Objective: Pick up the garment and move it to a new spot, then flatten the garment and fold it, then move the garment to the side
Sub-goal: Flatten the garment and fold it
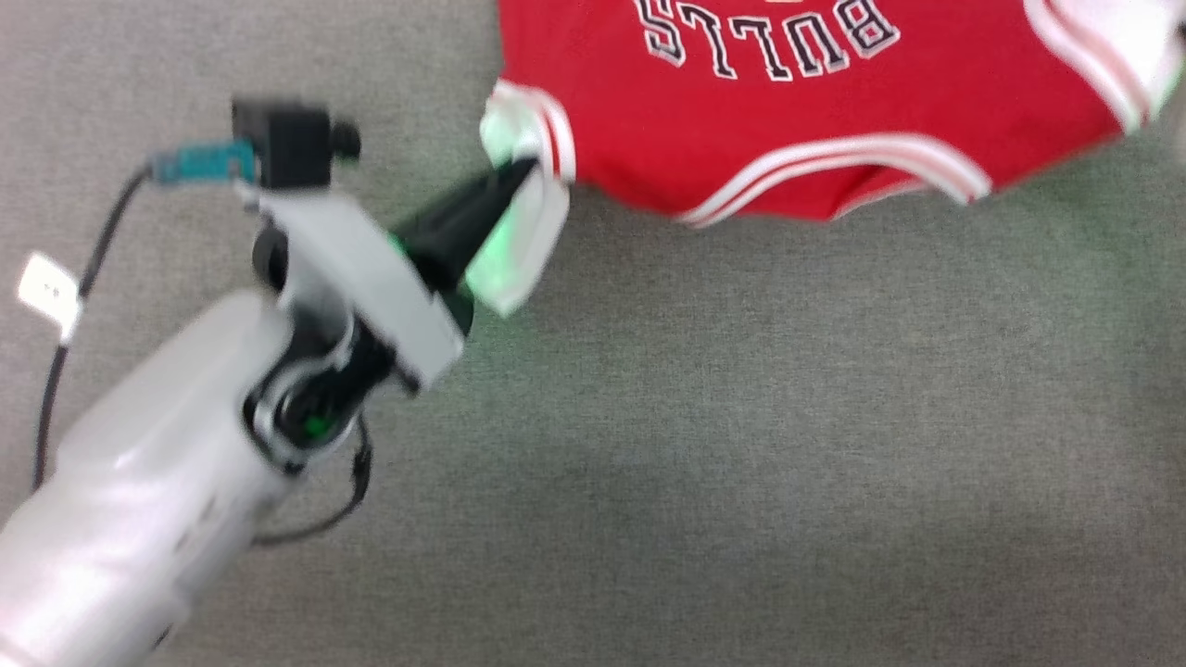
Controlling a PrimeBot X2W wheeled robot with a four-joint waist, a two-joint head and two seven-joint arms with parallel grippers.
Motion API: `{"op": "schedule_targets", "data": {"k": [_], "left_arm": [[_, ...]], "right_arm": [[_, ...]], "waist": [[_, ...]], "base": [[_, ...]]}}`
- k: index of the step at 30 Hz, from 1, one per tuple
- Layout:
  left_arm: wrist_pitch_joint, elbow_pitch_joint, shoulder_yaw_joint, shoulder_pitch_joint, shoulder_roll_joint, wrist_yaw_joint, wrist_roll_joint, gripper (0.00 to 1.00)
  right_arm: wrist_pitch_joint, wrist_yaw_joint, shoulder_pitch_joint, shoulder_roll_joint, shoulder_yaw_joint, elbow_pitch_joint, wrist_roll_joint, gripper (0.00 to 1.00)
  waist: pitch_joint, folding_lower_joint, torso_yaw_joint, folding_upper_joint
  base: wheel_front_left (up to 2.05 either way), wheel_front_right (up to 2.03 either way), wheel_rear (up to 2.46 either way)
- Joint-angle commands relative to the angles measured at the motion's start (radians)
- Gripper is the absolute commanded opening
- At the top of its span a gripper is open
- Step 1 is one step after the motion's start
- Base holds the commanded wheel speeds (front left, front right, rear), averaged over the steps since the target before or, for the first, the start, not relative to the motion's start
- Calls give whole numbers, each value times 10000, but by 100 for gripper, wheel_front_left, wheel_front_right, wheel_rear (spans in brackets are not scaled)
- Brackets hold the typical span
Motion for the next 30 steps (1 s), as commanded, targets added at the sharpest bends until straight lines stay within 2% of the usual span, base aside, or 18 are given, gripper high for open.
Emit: {"op": "schedule_targets", "data": {"k": [1,4,9,13,16,22,26,30], "left_arm": [[-38,-399,-100,260,296,-41,5,0],[-125,-1355,-325,1063,1056,-41,-35,0],[-253,-2838,-524,2154,2282,72,58,0],[-143,-4016,-789,2875,3142,544,287,0],[3,-4949,-986,3358,3661,711,116,0],[48,-6386,-1225,4233,4796,1440,58,0],[-109,-7070,-1315,4661,5193,1862,32,0],[-158,-7160,-1399,4785,5164,2048,110,0]], "right_arm": [[79,4,609,-142,-207,-437,105,0],[335,4,2288,-354,-722,-1648,246,0],[1057,4,4693,-333,-1712,-3428,152,0],[1908,4,6403,-218,-2353,-4696,66,0],[2574,4,7518,-68,-2817,-5552,-27,0],[3904,4,9244,524,-3783,-6991,-182,0],[4586,4,9895,918,-4256,-7720,-236,0],[5059,4,9970,1002,-4334,-8036,-524,0]], "waist": [[-169,-1,76,0],[-396,-1,46,0],[-731,-1,-45,0],[-915,-1,-66,0],[-1032,-1,-98,0],[-1073,-1,-200,0],[-1006,-1,-232,0],[-869,-1,-244,0]], "base": [[0,0,0],[0,0,0],[0,0,0],[0,0,0],[0,0,0],[0,0,0],[0,0,0],[0,0,0]]}}
